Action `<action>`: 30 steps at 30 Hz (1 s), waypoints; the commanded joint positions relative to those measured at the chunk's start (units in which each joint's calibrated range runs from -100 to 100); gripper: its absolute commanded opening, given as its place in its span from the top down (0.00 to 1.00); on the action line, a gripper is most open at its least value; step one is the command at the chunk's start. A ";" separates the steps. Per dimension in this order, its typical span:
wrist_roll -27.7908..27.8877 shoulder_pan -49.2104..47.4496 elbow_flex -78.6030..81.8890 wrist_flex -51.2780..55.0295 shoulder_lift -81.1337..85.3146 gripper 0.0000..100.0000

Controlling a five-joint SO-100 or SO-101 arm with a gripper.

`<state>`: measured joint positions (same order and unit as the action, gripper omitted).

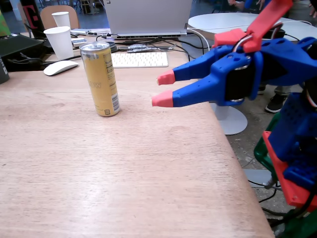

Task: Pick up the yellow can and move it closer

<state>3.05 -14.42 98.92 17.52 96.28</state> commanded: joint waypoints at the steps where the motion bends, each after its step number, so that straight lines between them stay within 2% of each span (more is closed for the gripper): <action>1: 0.00 0.21 0.52 -0.93 0.46 0.77; 25: 0.39 -1.15 0.52 -0.93 1.15 0.76; 30: 0.34 0.55 0.52 -0.93 -3.23 0.77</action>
<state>3.25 -14.23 98.92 17.52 96.20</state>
